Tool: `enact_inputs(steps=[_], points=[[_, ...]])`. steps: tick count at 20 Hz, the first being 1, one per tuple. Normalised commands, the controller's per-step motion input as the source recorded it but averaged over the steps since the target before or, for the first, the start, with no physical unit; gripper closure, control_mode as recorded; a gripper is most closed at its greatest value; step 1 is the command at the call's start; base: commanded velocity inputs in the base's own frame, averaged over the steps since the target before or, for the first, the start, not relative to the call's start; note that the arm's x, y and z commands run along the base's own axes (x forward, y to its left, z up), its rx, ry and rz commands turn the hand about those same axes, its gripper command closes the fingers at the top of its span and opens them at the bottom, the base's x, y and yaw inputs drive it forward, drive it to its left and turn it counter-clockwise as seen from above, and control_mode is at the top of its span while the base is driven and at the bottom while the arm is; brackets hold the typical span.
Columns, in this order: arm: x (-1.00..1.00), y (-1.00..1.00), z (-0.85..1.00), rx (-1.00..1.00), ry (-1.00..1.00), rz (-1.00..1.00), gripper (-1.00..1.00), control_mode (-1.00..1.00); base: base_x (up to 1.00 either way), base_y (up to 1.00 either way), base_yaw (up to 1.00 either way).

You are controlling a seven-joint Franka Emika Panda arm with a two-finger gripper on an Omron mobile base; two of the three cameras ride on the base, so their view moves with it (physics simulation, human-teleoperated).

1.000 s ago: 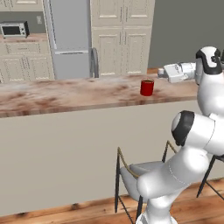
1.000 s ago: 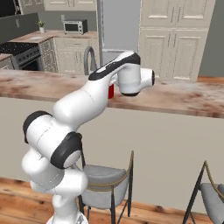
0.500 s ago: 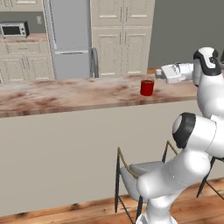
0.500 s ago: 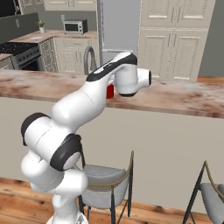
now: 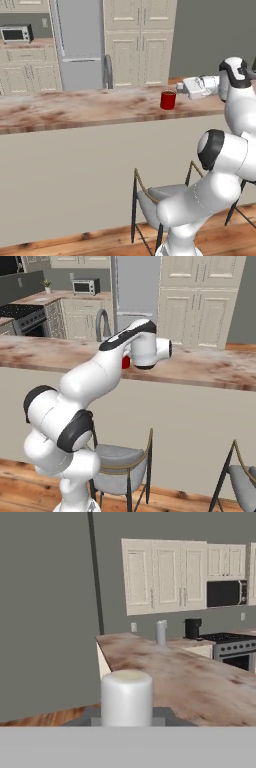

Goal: Pick up the marshmallow and place it in the cup of hot chocolate on the dining counter.

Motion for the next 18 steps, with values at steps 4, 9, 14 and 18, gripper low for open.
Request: enact_inputs(steps=[4, 9, 14, 18], points=[[0.01, 0.03, -0.03, 0.00, 0.00, 0.02, 1.00, -1.00, 0.00, 0.00, 0.00], [0.12, 0.00, -0.01, 0.00, 0.00, 0.02, 1.00, -1.00, 0.00, 0.00, 0.00], [0.18, 0.00, -0.02, 0.00, 0.00, 0.01, 1.00, -1.00, 0.00, 0.00, 0.00], [0.03, 0.00, -0.20, 0.00, 0.00, 0.01, 1.00, -1.00, 0.00, 0.00, 0.00]])
